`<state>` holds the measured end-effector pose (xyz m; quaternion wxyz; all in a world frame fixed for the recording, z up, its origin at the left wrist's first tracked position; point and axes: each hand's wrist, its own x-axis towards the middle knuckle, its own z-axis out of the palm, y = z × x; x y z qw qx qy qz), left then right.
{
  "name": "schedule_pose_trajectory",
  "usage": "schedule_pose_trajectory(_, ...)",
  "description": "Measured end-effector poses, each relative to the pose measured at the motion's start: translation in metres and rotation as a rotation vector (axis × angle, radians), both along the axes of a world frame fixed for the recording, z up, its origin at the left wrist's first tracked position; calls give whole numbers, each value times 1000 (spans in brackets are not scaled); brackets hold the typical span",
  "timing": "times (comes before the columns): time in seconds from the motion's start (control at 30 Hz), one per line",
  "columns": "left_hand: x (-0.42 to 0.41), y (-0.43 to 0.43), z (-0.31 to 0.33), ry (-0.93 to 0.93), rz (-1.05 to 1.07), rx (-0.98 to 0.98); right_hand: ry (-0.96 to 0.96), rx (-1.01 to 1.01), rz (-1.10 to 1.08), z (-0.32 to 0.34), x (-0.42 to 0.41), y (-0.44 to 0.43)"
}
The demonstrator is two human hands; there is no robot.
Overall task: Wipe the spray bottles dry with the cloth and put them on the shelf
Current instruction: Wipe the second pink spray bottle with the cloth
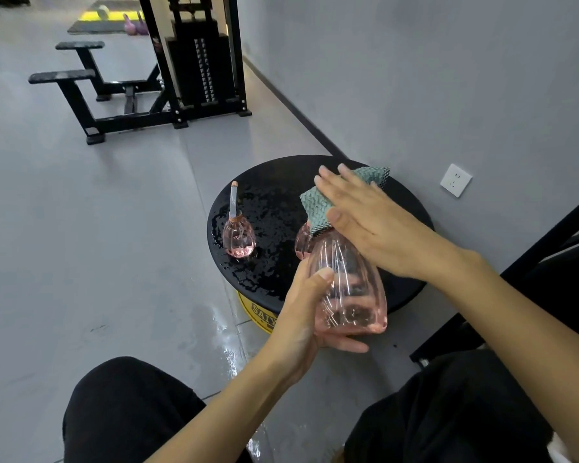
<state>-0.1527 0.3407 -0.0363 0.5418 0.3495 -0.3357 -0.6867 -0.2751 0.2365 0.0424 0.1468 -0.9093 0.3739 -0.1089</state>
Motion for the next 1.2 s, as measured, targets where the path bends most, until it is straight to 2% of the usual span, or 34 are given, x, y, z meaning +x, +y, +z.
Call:
schedule_pose_trajectory(0.23, 11, -2, -1, -4, 19, -18, -41, 26, 26, -8, -8, 17)
schedule_pose_trajectory(0.43, 0, 2, 0, 25, -9, 14, -142, -7, -64, -10, -12, -2)
schedule_pose_trajectory(0.63, 3, 3, 0, 33, -8, 28, -194, 47, 36, -23, -22, 10)
schedule_pose_trajectory(0.8, -4, 6, 3, 7, -15, 0, -142, -98, -29, -15, -22, -12)
schedule_pose_trajectory(0.93, -4, 7, 4, -27, -13, -21, -275, -138, -120, -12, -15, -17)
schedule_pose_trajectory(1.07, -1, 10, 1, -21, -18, -9, -444, -273, -169, -18, -13, -11)
schedule_pose_trajectory(1.2, -3, 9, -3, 9, -10, 22, -480, -358, -145, -21, -12, 0)
